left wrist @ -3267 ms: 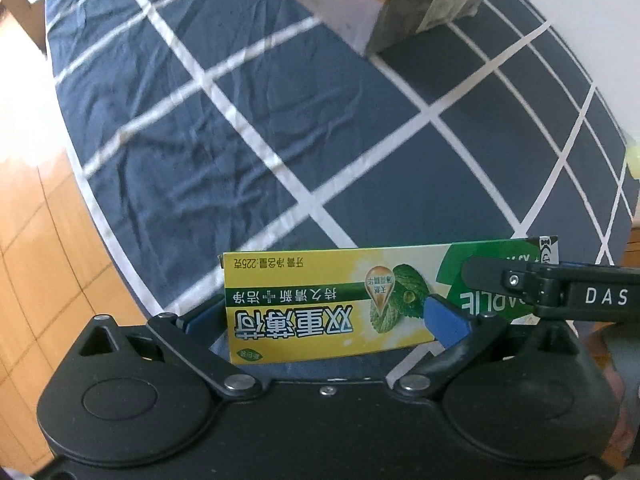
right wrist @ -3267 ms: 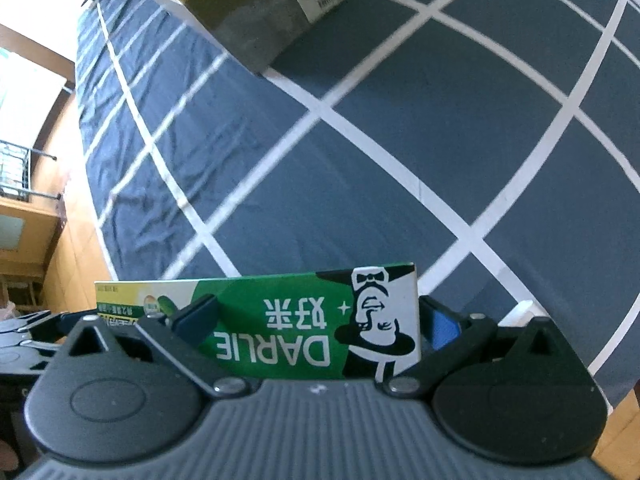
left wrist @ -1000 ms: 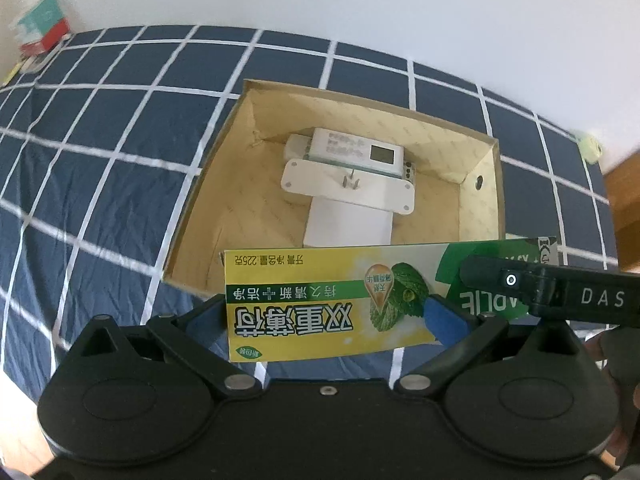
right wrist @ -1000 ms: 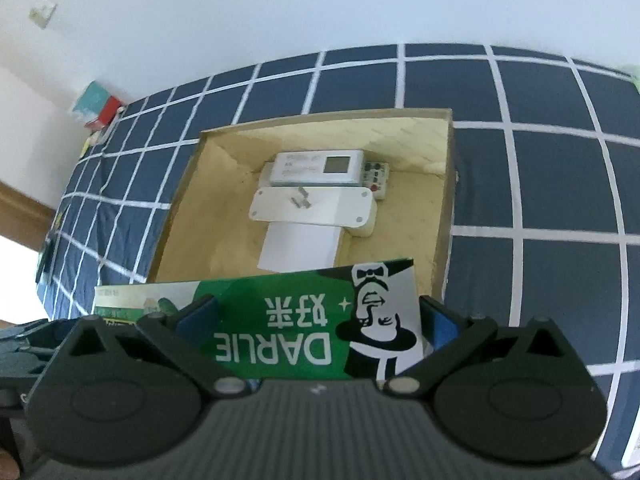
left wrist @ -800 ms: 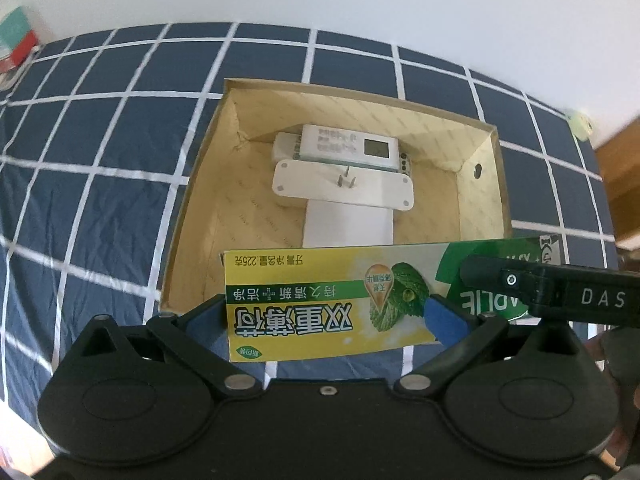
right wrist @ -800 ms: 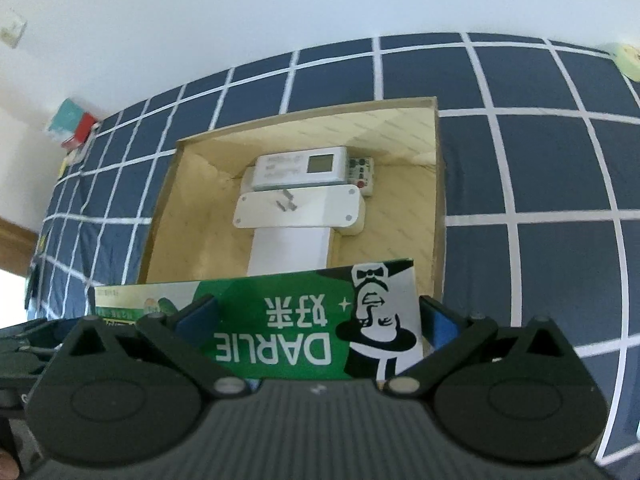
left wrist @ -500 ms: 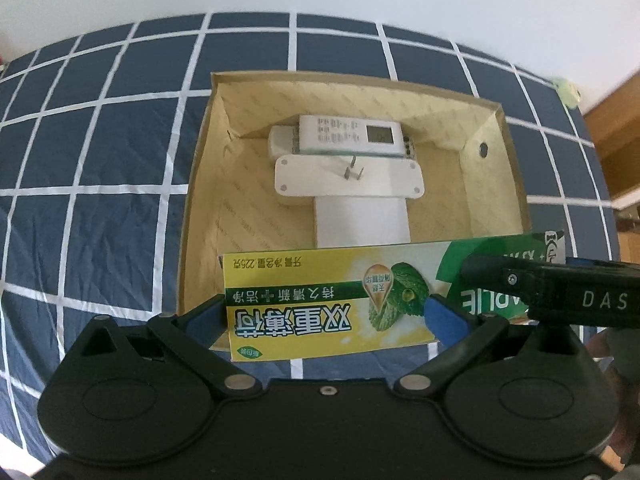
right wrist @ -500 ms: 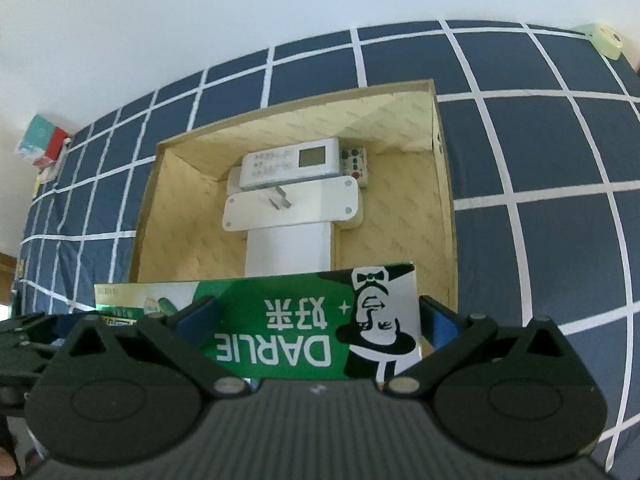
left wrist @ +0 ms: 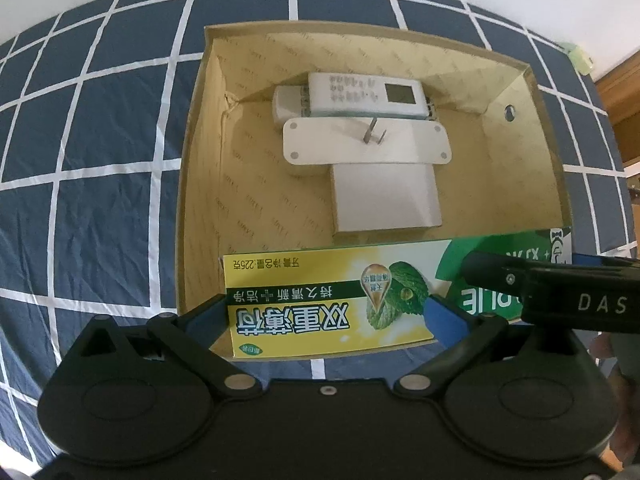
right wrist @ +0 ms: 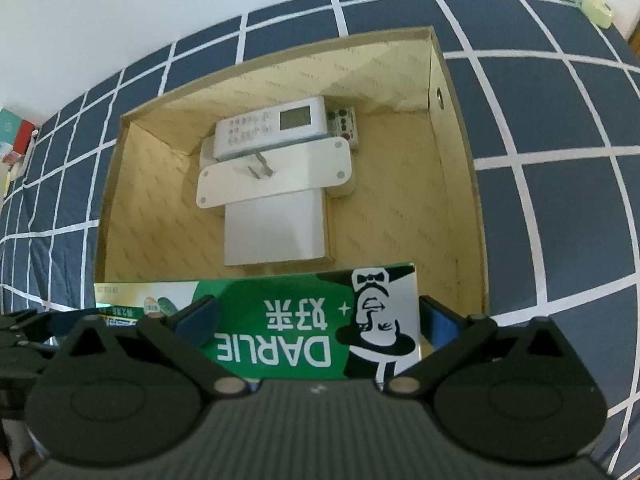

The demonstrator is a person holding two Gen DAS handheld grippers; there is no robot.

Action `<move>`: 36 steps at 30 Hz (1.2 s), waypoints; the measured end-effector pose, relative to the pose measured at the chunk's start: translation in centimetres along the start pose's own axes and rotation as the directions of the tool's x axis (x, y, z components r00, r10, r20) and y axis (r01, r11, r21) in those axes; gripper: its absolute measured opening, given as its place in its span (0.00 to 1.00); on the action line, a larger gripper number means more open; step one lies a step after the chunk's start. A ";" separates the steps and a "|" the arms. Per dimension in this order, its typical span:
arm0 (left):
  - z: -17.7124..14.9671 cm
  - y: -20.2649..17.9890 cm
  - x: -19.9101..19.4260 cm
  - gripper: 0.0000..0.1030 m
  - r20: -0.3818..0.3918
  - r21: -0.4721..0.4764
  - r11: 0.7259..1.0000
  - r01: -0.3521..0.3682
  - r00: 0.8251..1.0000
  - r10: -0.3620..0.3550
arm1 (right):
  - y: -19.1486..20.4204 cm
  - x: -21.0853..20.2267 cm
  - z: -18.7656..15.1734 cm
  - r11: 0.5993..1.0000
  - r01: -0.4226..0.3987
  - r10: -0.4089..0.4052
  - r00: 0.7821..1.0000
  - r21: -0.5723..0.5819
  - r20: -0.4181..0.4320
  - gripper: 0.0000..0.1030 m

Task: Organize objects
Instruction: 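Lower the toothpaste box into the cardboard box with both grippers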

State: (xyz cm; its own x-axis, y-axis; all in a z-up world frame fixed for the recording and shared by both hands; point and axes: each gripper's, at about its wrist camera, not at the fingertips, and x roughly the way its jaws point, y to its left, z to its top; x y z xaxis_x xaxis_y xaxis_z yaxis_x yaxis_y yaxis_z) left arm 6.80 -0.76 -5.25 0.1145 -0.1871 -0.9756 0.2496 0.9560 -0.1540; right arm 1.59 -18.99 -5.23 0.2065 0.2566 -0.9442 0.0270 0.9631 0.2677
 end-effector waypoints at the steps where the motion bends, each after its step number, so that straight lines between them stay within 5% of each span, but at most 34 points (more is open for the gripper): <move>1: 0.0 0.0 0.1 0.99 -0.003 0.003 1.000 -0.004 1.000 0.004 | -0.1 0.2 0.0 1.000 -0.003 0.003 1.000 0.001 -0.005 1.00; 28: 1.2 0.2 4.4 1.00 -0.110 0.137 0.990 -0.031 0.993 0.047 | 0.4 4.5 2.2 0.999 0.032 -0.035 0.996 -0.043 -0.079 1.00; 36: 1.4 0.1 5.0 1.00 -0.123 0.258 0.965 -0.050 0.989 0.084 | 1.0 5.7 2.1 0.999 0.040 -0.042 0.994 -0.028 -0.101 1.00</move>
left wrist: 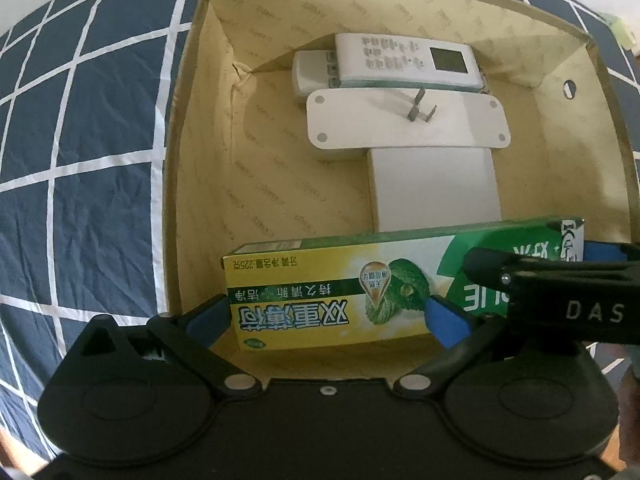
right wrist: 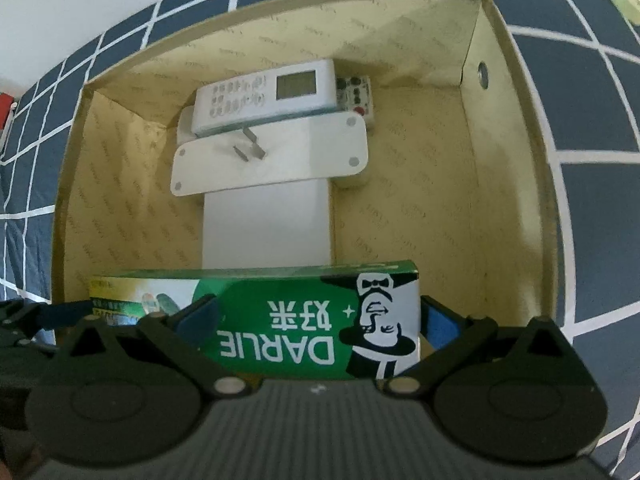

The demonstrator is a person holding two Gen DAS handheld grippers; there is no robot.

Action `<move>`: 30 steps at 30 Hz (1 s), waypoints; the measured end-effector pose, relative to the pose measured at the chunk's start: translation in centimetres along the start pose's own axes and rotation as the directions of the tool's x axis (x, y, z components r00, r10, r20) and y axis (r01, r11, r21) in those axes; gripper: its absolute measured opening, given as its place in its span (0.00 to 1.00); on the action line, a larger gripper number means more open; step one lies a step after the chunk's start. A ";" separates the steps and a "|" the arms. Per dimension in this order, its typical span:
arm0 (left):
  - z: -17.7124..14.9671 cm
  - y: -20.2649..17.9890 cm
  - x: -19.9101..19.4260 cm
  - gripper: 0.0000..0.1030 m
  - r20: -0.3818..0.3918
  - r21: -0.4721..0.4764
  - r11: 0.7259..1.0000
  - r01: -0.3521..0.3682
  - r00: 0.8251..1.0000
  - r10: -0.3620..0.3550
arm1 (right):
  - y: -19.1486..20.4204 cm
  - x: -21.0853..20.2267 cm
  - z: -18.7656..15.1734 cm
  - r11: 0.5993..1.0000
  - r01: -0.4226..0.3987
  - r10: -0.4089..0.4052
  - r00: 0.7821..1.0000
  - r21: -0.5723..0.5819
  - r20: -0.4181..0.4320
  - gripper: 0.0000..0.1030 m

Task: Organize objects
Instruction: 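Lower the toothpaste box into the cardboard box with both grippers, then open both grippers to release the toothpaste box inside the cardboard box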

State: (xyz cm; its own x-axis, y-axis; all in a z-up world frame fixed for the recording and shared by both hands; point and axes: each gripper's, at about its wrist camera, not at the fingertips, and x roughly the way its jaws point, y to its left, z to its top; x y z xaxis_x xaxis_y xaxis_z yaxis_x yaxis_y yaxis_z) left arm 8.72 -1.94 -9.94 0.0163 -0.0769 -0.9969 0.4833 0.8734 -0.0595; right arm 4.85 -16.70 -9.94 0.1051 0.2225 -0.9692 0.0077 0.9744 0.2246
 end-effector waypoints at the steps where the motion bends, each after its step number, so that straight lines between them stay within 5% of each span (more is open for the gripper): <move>1: 0.1 -0.1 0.1 1.00 -0.004 0.004 1.000 -0.006 1.000 0.006 | -0.1 0.2 0.0 1.000 -0.001 0.001 1.000 0.005 -0.005 1.00; 8: 0.3 -0.6 0.8 1.00 -0.030 0.096 0.995 -0.038 0.999 0.041 | -0.6 1.0 -0.1 0.999 -0.023 0.024 0.999 0.025 -0.038 1.00; 30: 0.6 -1.5 1.6 1.00 -0.020 0.173 0.982 -0.073 0.997 0.078 | -0.9 2.5 0.2 1.000 0.001 0.000 0.999 0.026 -0.052 1.00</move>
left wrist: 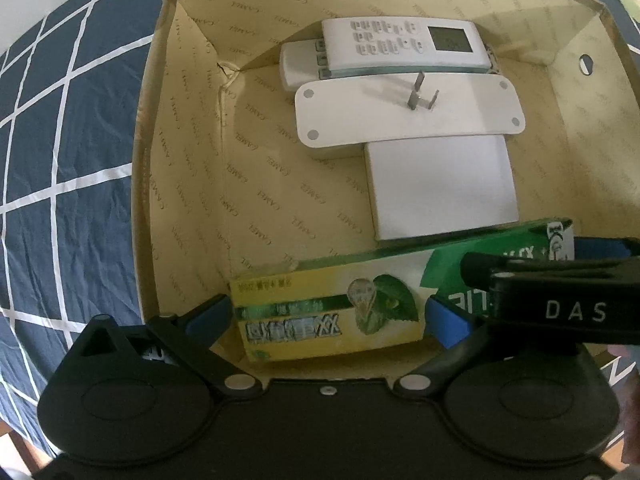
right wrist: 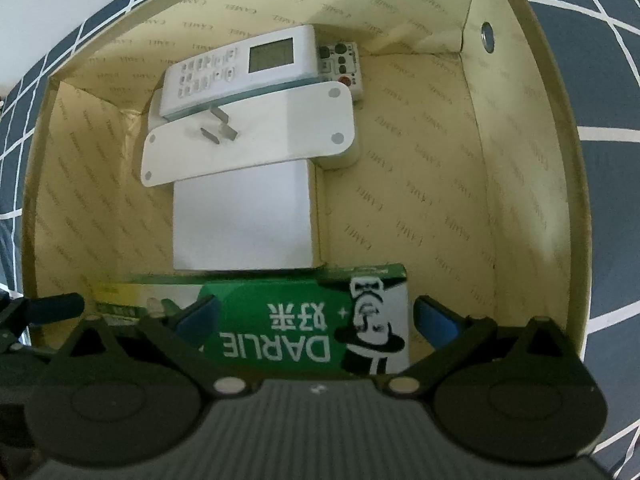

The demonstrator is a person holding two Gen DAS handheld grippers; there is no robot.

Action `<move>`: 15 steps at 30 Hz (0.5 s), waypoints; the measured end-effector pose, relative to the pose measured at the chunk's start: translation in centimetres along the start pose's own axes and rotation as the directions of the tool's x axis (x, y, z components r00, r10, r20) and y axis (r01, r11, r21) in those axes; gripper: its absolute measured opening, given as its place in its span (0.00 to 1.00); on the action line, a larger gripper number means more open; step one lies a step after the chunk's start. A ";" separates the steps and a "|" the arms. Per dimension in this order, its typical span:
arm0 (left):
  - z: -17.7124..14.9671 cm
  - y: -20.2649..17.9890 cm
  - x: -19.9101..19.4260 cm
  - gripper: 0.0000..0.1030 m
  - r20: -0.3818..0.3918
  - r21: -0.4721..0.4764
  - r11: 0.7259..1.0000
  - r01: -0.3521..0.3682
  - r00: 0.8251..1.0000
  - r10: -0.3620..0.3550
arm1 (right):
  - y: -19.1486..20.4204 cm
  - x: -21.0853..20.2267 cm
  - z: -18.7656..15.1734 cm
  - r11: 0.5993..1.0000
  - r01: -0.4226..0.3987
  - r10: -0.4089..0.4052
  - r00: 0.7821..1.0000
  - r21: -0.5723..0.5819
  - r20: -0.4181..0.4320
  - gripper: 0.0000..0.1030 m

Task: Organize objects
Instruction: 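Open both grippers to release the toothpaste box inside the cardboard box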

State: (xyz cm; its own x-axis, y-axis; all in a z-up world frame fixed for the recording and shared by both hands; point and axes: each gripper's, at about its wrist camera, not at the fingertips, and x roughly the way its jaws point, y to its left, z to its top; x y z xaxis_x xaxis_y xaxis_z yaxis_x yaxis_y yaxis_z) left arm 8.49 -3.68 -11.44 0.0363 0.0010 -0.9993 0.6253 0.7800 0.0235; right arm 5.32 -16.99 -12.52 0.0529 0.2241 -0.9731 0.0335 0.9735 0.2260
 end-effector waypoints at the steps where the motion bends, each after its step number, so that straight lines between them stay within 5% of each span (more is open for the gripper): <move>1: 0.0 0.0 0.0 1.00 0.001 -0.003 1.000 0.002 1.000 -0.002 | 0.1 0.0 0.1 1.000 0.003 -0.003 1.000 -0.001 0.001 1.00; 15: -0.8 1.4 -2.6 1.00 0.068 -0.170 0.984 0.048 0.997 -0.037 | 1.1 -3.3 -0.3 1.000 -0.011 0.012 0.997 -0.017 0.079 0.99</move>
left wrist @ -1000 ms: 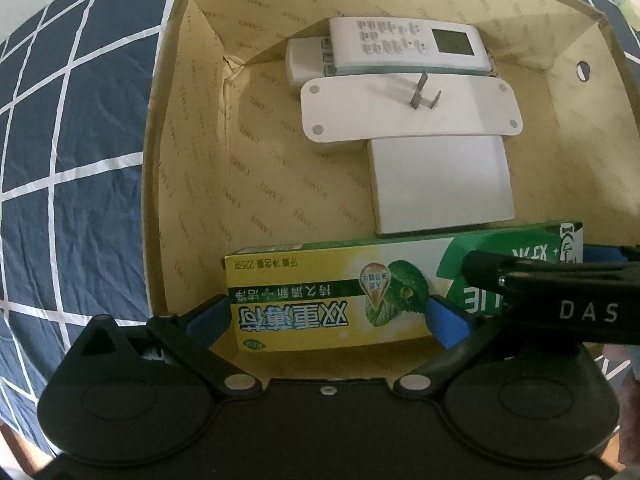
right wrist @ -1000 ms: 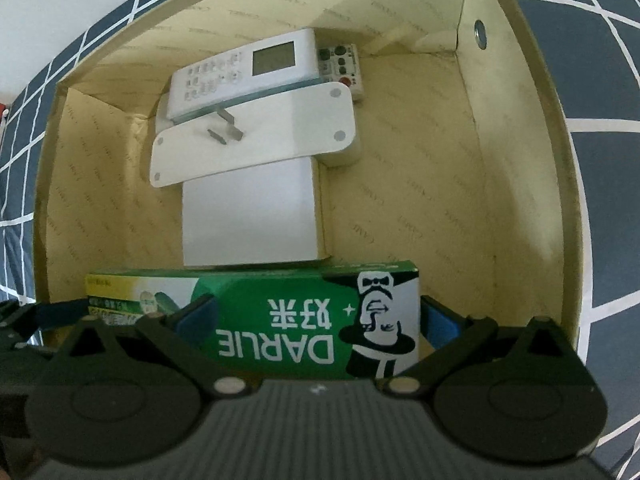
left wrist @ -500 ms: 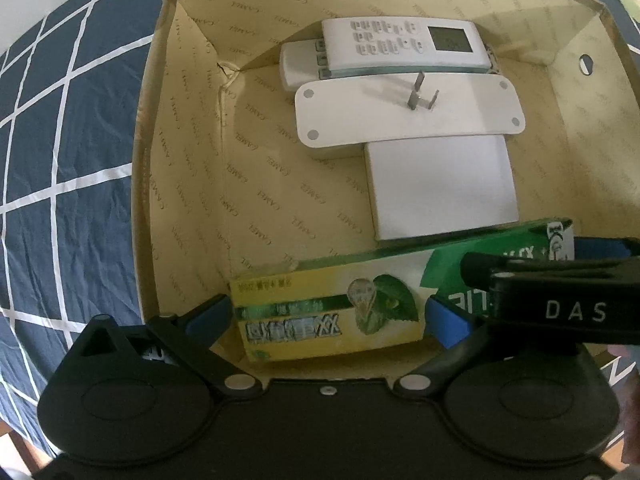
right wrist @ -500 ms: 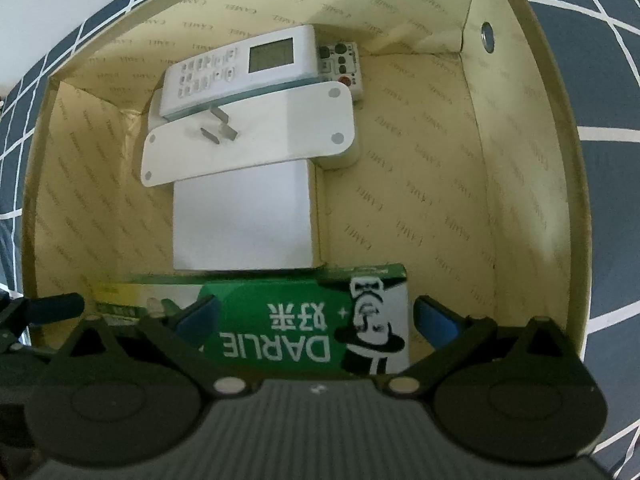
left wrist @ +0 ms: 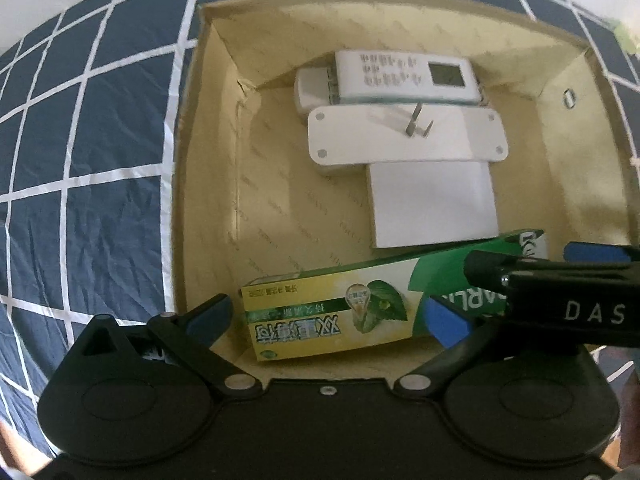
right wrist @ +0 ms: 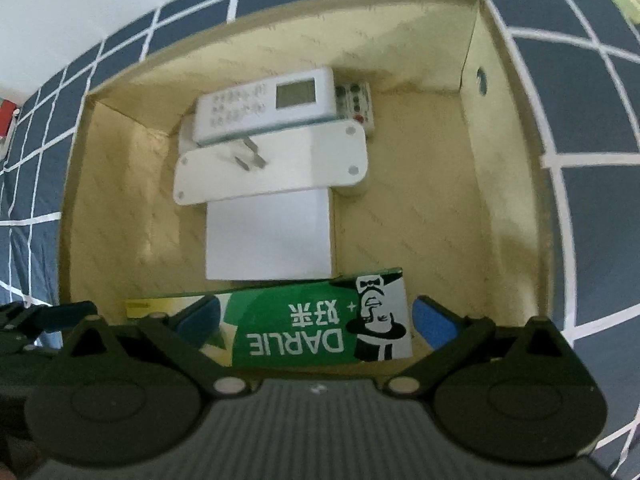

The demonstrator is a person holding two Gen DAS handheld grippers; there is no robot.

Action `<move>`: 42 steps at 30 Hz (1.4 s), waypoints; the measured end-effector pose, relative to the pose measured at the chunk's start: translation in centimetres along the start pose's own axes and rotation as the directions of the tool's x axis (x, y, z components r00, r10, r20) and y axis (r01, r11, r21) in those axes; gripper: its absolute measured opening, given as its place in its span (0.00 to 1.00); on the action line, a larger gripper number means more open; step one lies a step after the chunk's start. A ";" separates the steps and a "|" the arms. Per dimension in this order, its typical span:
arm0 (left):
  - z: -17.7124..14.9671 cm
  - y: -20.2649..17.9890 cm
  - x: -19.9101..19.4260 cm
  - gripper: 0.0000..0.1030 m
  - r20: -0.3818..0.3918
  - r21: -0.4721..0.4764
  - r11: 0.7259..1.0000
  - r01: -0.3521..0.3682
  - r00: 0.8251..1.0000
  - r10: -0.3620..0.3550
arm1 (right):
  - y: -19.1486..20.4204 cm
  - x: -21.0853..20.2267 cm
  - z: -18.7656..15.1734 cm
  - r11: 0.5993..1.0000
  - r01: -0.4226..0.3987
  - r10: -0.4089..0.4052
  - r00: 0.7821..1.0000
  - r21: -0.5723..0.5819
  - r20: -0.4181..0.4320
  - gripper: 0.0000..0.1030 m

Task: Organize objects
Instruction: 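Open both grippers to release the toothpaste box inside the cardboard box, then move both grippers out of the box toward the white GREE remote on the bed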

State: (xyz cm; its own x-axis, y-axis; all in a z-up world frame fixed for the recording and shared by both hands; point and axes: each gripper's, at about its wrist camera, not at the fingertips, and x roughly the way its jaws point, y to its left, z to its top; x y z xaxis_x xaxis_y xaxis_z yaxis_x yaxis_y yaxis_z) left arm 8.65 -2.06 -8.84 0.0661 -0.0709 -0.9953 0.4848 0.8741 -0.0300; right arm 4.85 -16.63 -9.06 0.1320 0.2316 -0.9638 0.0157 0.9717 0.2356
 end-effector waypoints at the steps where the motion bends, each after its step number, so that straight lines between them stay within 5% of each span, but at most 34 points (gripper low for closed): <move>1: 0.0 0.1 -0.3 1.00 0.008 -0.008 1.000 0.007 1.000 -0.007 | 0.1 -0.5 -0.1 1.000 -0.001 0.001 1.000 -0.001 0.012 0.99; 12: -2.6 -0.5 -5.1 1.00 0.125 -0.161 0.985 0.061 0.991 -0.041 | -1.2 -6.6 -2.6 0.999 -0.023 0.017 0.988 0.038 0.151 1.00; 21: -4.1 -3.7 -7.4 1.00 0.194 -0.153 0.984 0.096 0.979 -0.066 | -4.1 -10.5 -6.2 0.992 -0.029 -0.001 0.970 0.121 0.244 1.00; 31: -1.6 -11.3 -8.0 1.00 0.224 -0.014 0.994 0.107 0.969 -0.101 | -11.6 -14.0 -10.4 0.951 -0.010 -0.101 0.933 0.308 0.344 1.00; 42: 3.8 -24.5 -6.0 1.00 0.192 0.189 0.974 0.122 0.968 -0.159 | -23.8 -16.4 -15.5 0.815 -0.015 -0.244 0.897 0.579 0.367 1.00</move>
State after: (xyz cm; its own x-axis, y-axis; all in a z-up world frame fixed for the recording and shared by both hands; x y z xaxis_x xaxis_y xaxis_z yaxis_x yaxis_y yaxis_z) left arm -0.34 -24.87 -1.83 0.1545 -0.3001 -0.9413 0.6455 0.7519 -0.1337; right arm -13.02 -42.85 -0.74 0.4787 -0.0466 -0.8768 0.5847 0.7618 0.2788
